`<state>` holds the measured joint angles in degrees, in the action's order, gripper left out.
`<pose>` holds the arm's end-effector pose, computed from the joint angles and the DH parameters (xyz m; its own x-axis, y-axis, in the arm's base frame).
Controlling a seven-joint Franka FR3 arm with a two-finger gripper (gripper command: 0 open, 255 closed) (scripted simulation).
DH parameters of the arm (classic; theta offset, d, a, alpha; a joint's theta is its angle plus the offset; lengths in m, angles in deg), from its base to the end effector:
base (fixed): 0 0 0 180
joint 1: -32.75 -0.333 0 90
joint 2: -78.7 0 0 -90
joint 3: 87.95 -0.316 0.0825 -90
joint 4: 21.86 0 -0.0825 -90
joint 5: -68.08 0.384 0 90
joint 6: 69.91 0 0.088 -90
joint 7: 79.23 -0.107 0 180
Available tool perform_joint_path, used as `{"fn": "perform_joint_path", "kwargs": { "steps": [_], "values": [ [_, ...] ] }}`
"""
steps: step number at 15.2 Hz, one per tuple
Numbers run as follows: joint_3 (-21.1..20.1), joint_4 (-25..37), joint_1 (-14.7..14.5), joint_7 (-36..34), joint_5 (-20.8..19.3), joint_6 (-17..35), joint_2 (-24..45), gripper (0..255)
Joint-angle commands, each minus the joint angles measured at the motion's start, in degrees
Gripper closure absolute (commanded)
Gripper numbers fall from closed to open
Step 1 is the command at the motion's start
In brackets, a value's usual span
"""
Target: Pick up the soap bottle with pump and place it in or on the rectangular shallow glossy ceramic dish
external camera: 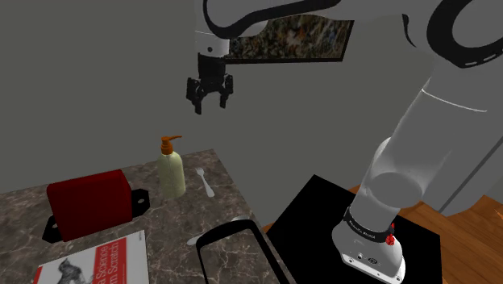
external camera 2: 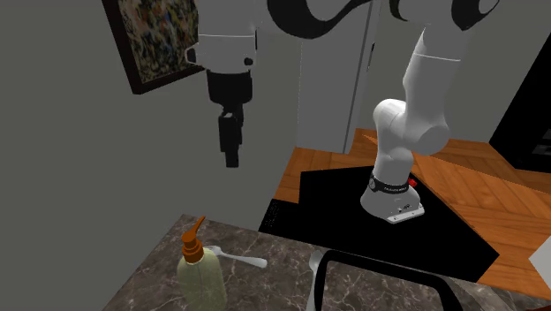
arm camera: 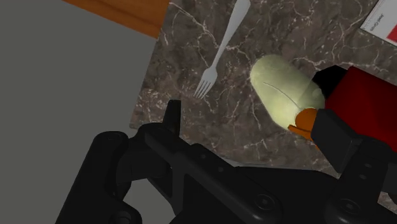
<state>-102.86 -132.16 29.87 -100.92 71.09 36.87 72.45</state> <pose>0.5057 0.1717 0.5382 0.9960 -0.0835 0.0324 -0.0822 -0.9959 -0.0375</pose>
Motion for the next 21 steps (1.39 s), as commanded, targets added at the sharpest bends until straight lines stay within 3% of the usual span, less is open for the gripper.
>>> {"fn": "perform_joint_path", "kwargs": {
  "steps": [1, 13, 21],
  "values": [
    [-1.2, 3.0, -0.6, -2.5, -1.2, 0.4, 4.3, 0],
    [-3.1, 32.5, -8.4, -14.1, -9.8, -5.8, 33.7, 0],
    [-3.0, 27.1, -8.1, -14.3, -9.9, -0.2, 34.0, 0]
  ]
}}
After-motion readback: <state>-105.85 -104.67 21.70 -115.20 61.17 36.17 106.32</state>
